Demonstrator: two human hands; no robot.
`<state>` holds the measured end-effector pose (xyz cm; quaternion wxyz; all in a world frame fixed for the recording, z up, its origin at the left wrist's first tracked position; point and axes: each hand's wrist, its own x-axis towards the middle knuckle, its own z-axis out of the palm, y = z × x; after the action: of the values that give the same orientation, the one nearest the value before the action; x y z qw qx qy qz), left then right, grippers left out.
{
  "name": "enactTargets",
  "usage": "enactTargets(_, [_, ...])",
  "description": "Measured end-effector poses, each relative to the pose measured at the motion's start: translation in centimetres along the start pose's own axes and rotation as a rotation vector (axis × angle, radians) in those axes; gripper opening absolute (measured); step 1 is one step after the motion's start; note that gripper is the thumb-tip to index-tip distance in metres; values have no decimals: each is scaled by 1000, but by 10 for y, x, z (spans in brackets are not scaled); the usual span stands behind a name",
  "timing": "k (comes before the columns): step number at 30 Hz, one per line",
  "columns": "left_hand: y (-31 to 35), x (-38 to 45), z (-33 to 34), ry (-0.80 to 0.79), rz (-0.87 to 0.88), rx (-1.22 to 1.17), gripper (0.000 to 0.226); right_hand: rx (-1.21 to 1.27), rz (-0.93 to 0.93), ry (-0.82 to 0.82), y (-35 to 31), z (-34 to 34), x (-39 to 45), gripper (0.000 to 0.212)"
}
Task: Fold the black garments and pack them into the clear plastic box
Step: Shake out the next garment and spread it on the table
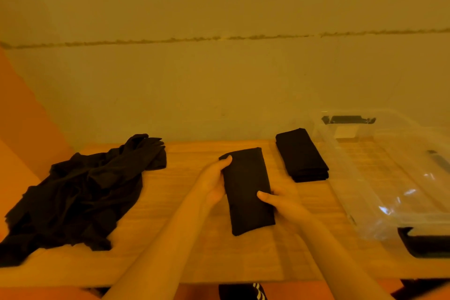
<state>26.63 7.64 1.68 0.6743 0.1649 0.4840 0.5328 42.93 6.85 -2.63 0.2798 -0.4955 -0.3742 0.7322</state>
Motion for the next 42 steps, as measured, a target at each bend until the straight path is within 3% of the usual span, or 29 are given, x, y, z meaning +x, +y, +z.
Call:
enactTargets(5, [14, 31, 28, -43, 0, -14, 18, 93, -184, 45, -19, -28, -6, 25])
enactTargets(8, [21, 55, 49, -33, -21, 9, 31, 27, -243, 220, -33, -39, -2, 27])
enactTargets(13, [15, 114, 68, 23, 22, 195, 34, -471, -367, 677, -41, -44, 36, 48])
enactTargets(16, [7, 154, 70, 86, 100, 325, 37, -765, -382, 746, -41, -44, 62, 56])
enactTargets(20, [-11, 177, 59, 230, 365, 844, 50, -1325, -505, 909, -36, -37, 75, 66])
enactTargets(22, [-20, 172, 51, 236, 533, 1116, 52, -1447, -577, 923, -23, -37, 83, 61])
enactTargets(24, [-30, 159, 45, 133, 664, 1387, 51, -1513, -583, 853, -8, -38, 89, 48])
enactTargets(26, [-40, 149, 41, 7, 665, 1618, 52, -1594, -579, 816, 2, -37, 90, 37])
enactTargets(28, [-48, 149, 36, -63, 608, 1807, 54, -1642, -471, 758, 2, -37, 88, 52])
enactTargets(33, [-43, 156, 33, -98, 617, 1882, 53, -1666, -390, 717, -1, -48, 82, 61])
enactTargets(42, [-53, 120, 25, -46, 592, 1856, 54, -1668, -343, 663, 0, -45, 66, 55])
